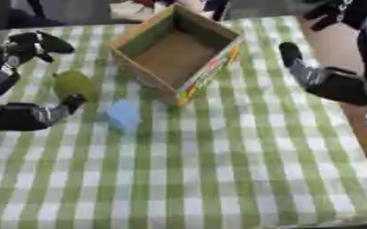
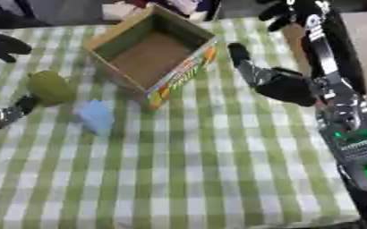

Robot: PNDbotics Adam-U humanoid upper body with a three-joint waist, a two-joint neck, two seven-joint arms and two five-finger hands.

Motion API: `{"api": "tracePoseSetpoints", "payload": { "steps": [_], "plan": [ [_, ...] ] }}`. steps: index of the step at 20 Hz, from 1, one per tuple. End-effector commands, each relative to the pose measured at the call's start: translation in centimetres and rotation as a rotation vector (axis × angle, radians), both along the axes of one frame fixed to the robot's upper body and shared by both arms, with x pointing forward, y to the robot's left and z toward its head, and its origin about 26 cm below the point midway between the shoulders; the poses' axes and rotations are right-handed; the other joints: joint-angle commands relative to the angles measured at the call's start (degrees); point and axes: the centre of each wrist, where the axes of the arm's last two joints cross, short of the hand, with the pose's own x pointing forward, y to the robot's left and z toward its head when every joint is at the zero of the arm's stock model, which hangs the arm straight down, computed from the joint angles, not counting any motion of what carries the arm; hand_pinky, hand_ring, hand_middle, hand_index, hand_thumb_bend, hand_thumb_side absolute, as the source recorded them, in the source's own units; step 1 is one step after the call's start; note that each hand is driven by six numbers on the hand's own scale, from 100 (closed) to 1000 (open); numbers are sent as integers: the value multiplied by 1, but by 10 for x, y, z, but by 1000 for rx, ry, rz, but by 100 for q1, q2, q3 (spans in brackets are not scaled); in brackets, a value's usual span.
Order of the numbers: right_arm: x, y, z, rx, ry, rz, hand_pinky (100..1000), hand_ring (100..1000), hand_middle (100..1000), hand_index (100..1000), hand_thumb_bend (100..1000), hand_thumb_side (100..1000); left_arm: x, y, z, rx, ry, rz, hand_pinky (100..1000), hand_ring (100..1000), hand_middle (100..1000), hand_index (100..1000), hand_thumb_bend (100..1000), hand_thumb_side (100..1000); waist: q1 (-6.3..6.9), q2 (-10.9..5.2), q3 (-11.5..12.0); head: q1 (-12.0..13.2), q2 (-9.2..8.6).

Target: Pick up objects on the table and place them in the box.

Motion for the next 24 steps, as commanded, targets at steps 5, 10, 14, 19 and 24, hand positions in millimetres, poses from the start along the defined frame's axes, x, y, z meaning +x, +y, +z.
{"api": "tracePoseSetpoints", "payload": {
  "steps": [5, 10, 14, 19, 24],
  "plan": [
    [0, -3, 5, -23, -11, 2, 581, 673, 724, 852, 313, 374, 4, 35, 31, 218, 54, 46, 701, 795, 755, 853, 425, 422, 32, -105, -59, 30, -15],
    [0, -3, 5, -24, -8, 4, 580, 673, 723, 852, 313, 374, 11, 47, 37, 268, 98, 80, 706, 791, 754, 860, 419, 407, 55, -109, -78, 31, -41],
    [0, -3, 3, -23, -2, 3, 579, 672, 722, 851, 313, 374, 20, 58, 34, 301, 129, 132, 709, 785, 750, 859, 421, 402, 70, -114, -95, 22, -63],
    [1, -3, 2, -22, 3, 5, 579, 671, 721, 851, 312, 375, 34, 72, 23, 348, 196, 201, 714, 779, 734, 860, 422, 400, 78, -125, -95, 10, -75],
    [1, -3, 2, -21, 6, 6, 579, 671, 721, 851, 311, 376, 49, 82, 13, 410, 242, 271, 723, 754, 738, 863, 417, 380, 68, -137, -105, 11, -82]
  ]
}}
